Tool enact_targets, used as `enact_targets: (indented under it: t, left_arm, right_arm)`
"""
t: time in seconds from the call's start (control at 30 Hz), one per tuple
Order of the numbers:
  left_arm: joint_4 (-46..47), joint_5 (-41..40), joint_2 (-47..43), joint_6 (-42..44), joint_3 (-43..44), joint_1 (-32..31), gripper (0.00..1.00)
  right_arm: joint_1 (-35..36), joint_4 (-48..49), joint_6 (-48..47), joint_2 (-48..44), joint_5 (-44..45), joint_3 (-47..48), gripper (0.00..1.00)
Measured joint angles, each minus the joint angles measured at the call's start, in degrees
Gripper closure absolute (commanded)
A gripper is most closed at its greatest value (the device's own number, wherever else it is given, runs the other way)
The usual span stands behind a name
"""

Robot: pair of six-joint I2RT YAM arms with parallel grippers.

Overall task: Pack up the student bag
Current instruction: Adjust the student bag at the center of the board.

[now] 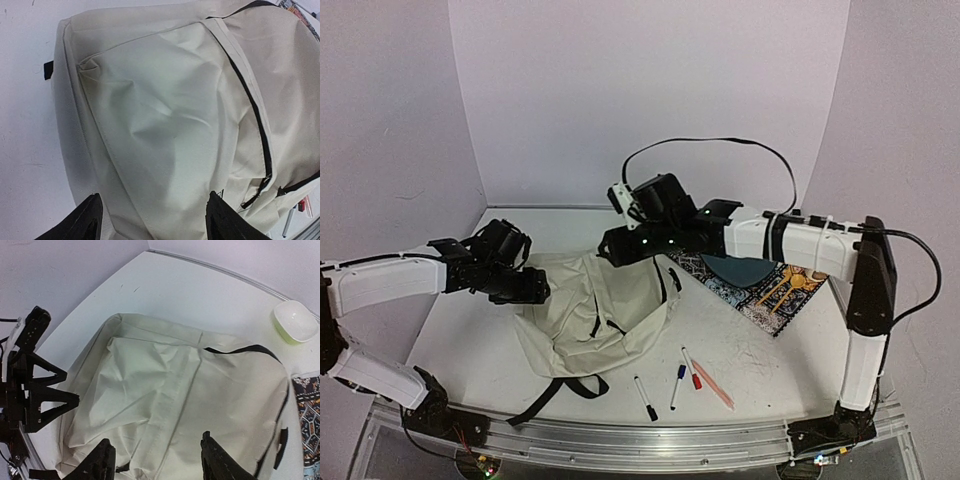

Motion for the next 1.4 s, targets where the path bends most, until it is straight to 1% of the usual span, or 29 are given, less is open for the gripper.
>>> enact_targets:
  t: [0.17, 0.33, 0.57, 0.67, 0.83, 0.97, 1.1, 1.3, 1.4]
  left_arm:
    - [-0.7, -2.7, 0.6, -1.0, -1.4, 0.3, 0.27]
    - [-0.1, -3.8, 2.4, -1.1, -2.5, 0.4, 0.27]
    - [1.7, -4.3, 4.9, -1.2, -3.6, 0.4, 0.3]
    - [2.1, -4.6, 5.3, -1.2, -3.9, 0.4, 0.31]
    - [2.3, -5.1, 5.3, -1.2, -4.1, 0.4, 0.34]
    - [2.5, -5.5, 5.4, -1.2, -4.3, 0.4, 0.36]
    - [2.5, -5.8, 5.5, -1.2, -4.4, 0.4, 0.4]
    - [2.9, -7.5, 6.8, -0.9, -4.6, 0.6, 0.49]
    - [4.2, -8.5, 8.8, -0.5, -4.6, 1.8, 0.54]
  right_arm:
    - [2.9, -2.4, -1.0, 9.1, 1.4, 7.3, 0.33]
    - [3.5, -6.5, -1.4, 17.2, 3.5, 13.2, 0.33]
    - [3.5, -10.7, -2.7, 22.2, 7.3, 18.8, 0.33]
    - [3.5, -11.5, -3.3, 23.1, 8.9, 20.2, 0.36]
    - [3.5, -12.7, -4.3, 23.5, 12.6, 20.5, 0.44]
    - [3.1, -13.2, -4.7, 23.5, 14.8, 20.4, 0.48]
    - [2.4, -13.2, -4.5, 23.5, 16.1, 18.8, 0.49]
    - [0.2, -11.6, -2.6, 23.3, 16.9, 13.4, 0.49]
    - [-0.4, -9.5, -1.2, 20.7, 16.2, 9.3, 0.49]
